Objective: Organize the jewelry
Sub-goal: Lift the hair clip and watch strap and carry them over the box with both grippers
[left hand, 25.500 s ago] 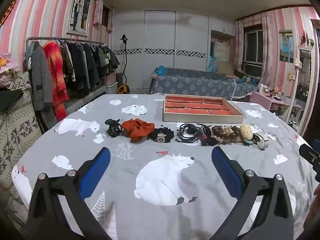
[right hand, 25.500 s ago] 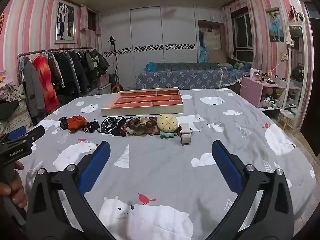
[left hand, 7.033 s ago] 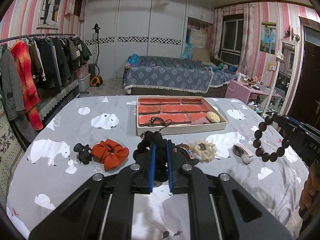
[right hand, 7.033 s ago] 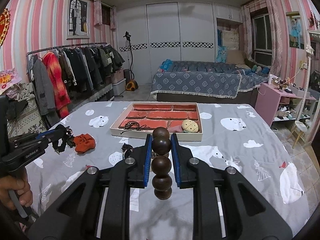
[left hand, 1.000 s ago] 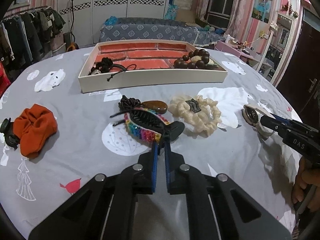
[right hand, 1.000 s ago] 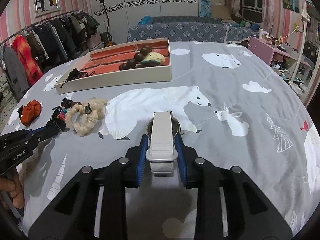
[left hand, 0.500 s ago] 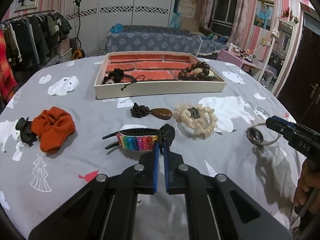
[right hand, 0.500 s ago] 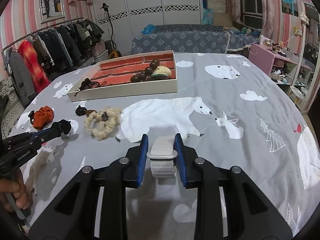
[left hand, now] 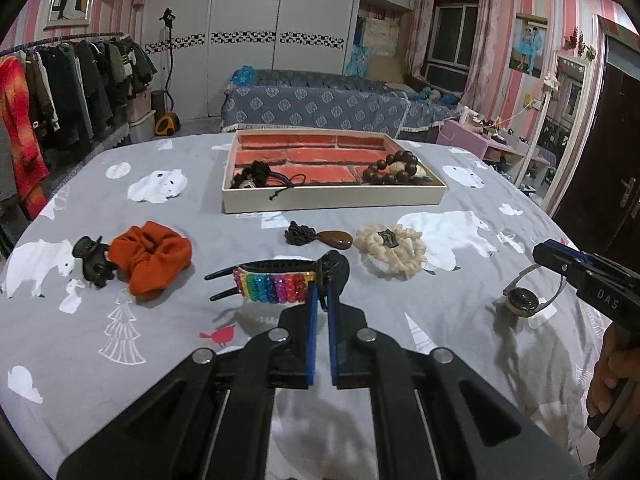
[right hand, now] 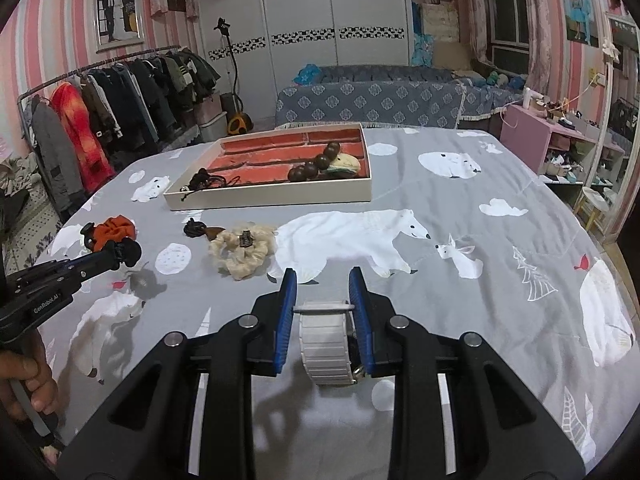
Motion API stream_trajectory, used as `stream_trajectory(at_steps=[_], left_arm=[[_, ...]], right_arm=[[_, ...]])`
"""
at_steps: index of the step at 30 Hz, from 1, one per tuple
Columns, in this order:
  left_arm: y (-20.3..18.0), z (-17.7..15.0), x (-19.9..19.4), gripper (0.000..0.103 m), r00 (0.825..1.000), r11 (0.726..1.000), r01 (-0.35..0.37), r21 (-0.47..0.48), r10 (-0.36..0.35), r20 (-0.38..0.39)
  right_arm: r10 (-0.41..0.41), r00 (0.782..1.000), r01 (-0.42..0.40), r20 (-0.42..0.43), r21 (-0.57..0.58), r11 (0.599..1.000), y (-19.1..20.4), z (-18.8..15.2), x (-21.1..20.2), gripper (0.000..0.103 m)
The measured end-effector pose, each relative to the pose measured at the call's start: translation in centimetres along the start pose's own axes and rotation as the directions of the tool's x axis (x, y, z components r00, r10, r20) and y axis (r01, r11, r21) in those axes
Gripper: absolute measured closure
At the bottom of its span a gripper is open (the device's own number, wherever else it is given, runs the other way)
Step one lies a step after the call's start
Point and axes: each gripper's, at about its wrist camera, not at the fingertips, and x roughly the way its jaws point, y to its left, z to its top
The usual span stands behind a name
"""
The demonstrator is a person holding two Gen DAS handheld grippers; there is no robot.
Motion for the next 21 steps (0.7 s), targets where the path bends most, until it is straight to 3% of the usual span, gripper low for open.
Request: stream_trajectory(at_steps=[21], left_arm=[[0.4, 0.9, -0.2, 0.098, 1.000, 1.000, -0.012, 0.003, 0.012, 0.015]], right_arm=[[0.005, 1.000, -0.005, 0.025, -0.009, 1.000, 0.3, 1.2, -0.4, 0.075]])
